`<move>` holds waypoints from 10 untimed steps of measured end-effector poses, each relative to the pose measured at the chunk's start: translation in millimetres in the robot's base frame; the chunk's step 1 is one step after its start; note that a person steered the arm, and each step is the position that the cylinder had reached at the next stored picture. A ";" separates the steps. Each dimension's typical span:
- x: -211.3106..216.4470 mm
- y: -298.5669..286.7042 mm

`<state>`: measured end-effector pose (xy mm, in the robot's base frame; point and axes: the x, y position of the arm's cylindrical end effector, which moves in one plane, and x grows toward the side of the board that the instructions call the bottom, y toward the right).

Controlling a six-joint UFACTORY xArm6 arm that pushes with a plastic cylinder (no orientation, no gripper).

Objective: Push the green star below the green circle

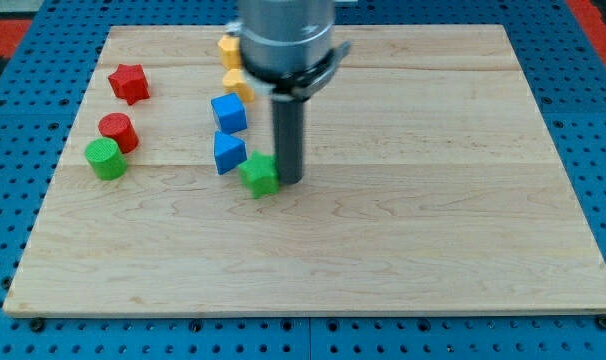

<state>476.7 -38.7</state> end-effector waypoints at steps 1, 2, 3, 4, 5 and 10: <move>28.4 -52.1; 38.4 -53.0; 20.7 -6.6; 9.5 -40.2; 15.8 -100.0; -8.2 -140.6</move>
<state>468.5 -179.3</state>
